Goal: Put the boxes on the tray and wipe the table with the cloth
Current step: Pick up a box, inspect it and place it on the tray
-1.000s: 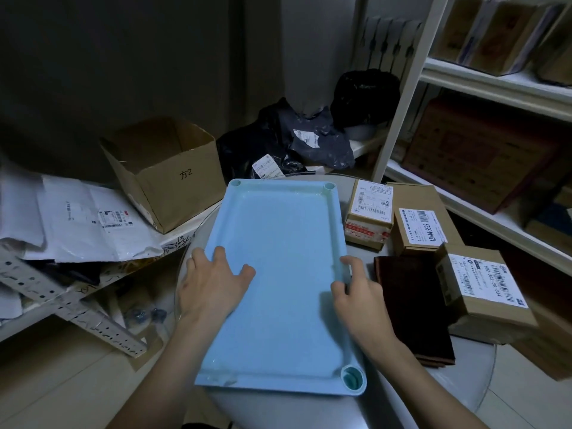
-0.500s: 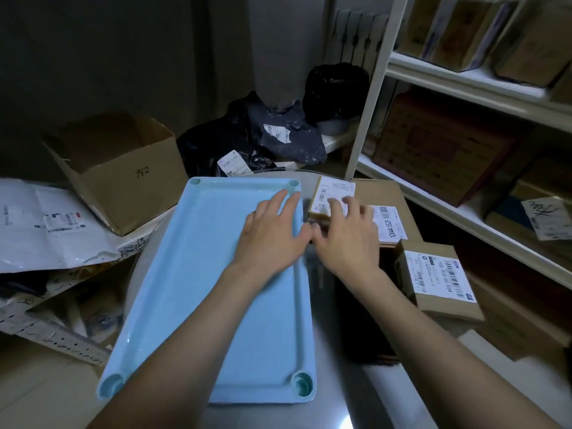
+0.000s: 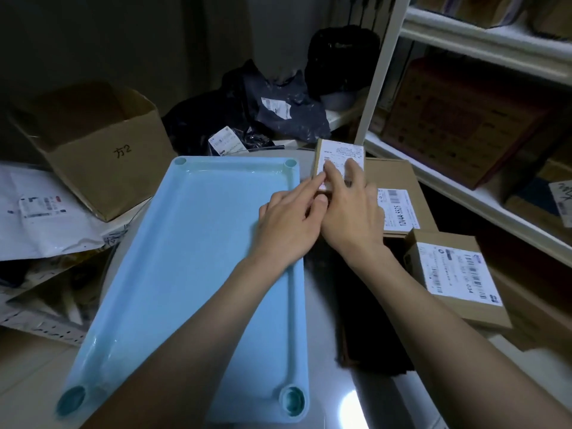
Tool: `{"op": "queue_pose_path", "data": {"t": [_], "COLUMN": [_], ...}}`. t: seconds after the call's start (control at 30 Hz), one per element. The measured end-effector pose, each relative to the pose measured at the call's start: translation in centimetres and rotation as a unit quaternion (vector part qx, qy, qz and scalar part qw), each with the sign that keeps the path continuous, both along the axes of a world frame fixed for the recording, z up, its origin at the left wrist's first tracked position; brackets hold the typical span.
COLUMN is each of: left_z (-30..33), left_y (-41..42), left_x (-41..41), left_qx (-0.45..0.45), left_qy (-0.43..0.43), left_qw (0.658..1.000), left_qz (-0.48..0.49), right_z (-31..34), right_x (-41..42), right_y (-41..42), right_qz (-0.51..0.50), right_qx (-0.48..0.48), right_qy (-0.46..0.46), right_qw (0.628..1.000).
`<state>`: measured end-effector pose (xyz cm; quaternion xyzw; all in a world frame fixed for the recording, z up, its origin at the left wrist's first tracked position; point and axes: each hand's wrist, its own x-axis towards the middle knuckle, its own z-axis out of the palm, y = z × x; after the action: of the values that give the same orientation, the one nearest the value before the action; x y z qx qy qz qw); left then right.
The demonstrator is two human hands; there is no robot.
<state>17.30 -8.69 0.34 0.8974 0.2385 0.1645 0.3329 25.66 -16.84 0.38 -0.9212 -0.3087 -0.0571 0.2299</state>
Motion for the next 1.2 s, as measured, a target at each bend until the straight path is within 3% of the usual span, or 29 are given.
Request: {"op": "queue_pose_path", "data": {"t": [0.2,0.33,0.47,0.7,0.8,0.87,0.97,1.2], "left_z": [4.3,4.5,2.0,3.4,3.7,4.0,4.5,4.0], "left_y": [-0.1,0.5,0.8,1.4,1.7,2.0,2.6,2.5], "left_x": [-3.3,-8.0,-11.8,-12.3,-12.6,-13.2,-14.1,-15.7], "left_qx": [-0.142,-0.295,-0.328,-0.348,-0.406,-0.472,-0.496,-0.472], "left_qy": [-0.203,-0.265,-0.223,-0.23,-0.22,-0.163,-0.061,-0.052], "left_qw": [0.969,0.918,0.916,0.907,0.883,0.857,0.849,0.86], "left_qz": [0.018,0.018,0.059,0.052,0.089,0.13,0.172,0.186], "right_z": [5.2,4.4,1.8,2.8,3.5,3.8,4.3,4.6], "right_x": [-1.7,-6.8,-10.9,-11.4,-11.8,-12.3,-13.1,-14.4], "right_y": [-3.6,-5.9,-6.6,-5.9,-6.1,-6.2,-5.9,-4.6], "right_qz": [0.123,0.239,0.261,0.26,0.252,0.257,0.25,0.22], "right_qx": [0.223,0.242,0.197,0.18,0.228,0.291,0.362,0.332], "right_qy": [-0.016,0.047,0.053,0.048,0.147,0.254,0.348,0.359], "right_qw": [0.967,0.939,0.944,0.948,0.929,0.886,0.828,0.844]}}
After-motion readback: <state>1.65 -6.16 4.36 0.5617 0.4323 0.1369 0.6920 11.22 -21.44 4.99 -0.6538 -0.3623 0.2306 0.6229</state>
